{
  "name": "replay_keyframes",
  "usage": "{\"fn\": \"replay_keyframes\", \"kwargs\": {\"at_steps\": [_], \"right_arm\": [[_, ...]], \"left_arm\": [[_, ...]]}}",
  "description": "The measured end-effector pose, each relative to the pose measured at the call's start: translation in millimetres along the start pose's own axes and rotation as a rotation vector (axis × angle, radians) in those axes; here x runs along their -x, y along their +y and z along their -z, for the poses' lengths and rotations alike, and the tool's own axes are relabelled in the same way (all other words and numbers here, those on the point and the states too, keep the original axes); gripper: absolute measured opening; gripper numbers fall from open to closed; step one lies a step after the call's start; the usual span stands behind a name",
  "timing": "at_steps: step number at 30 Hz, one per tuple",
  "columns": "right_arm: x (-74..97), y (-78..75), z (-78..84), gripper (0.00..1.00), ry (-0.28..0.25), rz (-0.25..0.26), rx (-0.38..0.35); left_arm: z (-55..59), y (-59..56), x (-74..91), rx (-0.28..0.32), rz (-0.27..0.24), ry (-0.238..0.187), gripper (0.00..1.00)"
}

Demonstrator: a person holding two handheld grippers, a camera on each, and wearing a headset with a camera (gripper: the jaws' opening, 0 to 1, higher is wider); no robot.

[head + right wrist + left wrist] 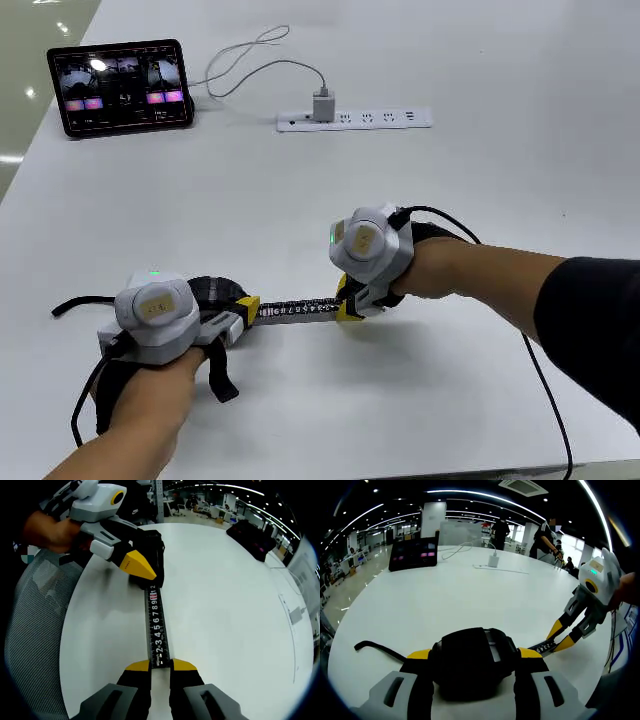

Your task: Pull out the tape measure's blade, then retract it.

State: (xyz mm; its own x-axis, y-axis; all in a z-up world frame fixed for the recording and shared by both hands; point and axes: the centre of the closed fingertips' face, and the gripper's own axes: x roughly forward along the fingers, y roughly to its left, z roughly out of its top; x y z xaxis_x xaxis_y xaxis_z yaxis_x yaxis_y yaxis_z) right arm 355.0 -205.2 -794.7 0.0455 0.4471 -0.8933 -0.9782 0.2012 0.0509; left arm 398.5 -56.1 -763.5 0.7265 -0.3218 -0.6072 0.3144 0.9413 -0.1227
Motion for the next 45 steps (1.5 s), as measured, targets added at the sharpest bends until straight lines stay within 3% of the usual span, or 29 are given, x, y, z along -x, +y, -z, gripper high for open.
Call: {"fn": "replay_keyframes", "kwargs": {"at_steps": [45], "right_arm": [[-11.8, 1.9, -24.2, 0.08, -0.066, 0.005, -0.02]], "left_arm": [[-0.6, 0.7, 1.3, 0.024, 0.022, -0.007, 0.6]]}}
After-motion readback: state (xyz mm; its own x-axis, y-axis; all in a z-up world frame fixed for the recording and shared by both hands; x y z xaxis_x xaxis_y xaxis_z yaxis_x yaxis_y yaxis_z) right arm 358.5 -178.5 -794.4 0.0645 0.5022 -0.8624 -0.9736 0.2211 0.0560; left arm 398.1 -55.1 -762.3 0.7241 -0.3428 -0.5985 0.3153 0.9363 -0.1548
